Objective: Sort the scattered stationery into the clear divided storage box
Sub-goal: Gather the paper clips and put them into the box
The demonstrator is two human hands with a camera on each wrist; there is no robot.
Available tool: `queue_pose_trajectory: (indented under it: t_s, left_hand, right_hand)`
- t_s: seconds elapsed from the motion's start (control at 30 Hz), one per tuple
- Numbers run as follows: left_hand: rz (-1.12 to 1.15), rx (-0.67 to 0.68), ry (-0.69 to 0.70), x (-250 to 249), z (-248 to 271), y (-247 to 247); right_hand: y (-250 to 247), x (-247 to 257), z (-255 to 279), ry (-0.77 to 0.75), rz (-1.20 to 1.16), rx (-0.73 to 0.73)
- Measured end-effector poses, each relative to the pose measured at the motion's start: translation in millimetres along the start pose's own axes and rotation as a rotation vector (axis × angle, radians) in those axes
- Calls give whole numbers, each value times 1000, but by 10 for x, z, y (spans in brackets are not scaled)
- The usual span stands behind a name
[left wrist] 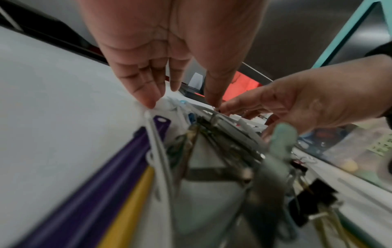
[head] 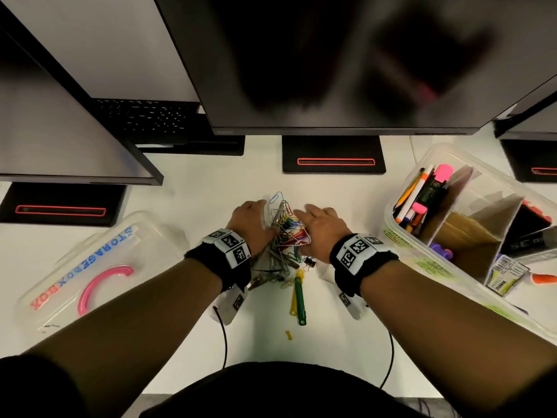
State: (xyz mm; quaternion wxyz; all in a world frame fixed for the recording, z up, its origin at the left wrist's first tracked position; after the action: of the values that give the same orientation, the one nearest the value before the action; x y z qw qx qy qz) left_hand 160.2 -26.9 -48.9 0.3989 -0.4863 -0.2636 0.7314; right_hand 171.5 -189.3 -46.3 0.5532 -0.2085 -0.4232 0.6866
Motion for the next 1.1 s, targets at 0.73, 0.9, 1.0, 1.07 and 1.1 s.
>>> queue_pose_trajectory:
  t_s: [0.73,0.9,1.0,1.07,1.1]
  left_hand:
    - [-74,102,130,-82,73,237]
    - [-95,95,130,-47,103,236]
    - [-100,97,121,-61,97,222]
    - [-101,104,129,-85,91,229]
    - [-103,105,141,-91,90,235]
  right_hand:
    - [-59,145,59,-68,-77,-103]
    - [-47,190,117,-88,-43,-175]
    - [-142,80,287,-37,-228,-271]
    - [-240,-24,458,23,-326,-322]
    - [-294,-59,549,40,-357,-347]
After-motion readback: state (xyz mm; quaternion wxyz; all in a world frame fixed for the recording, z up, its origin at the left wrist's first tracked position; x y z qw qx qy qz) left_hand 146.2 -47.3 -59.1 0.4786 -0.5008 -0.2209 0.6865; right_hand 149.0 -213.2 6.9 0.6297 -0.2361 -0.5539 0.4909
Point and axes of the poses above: each hand's wrist, its own z-axis away from the middle knuckle, its own y-axis out of the palm, x = y × z, the point moved 4 cm from there along -z, towards the middle knuckle, and after that the axes turned 2 degrees about y, right-handed, at the moved point
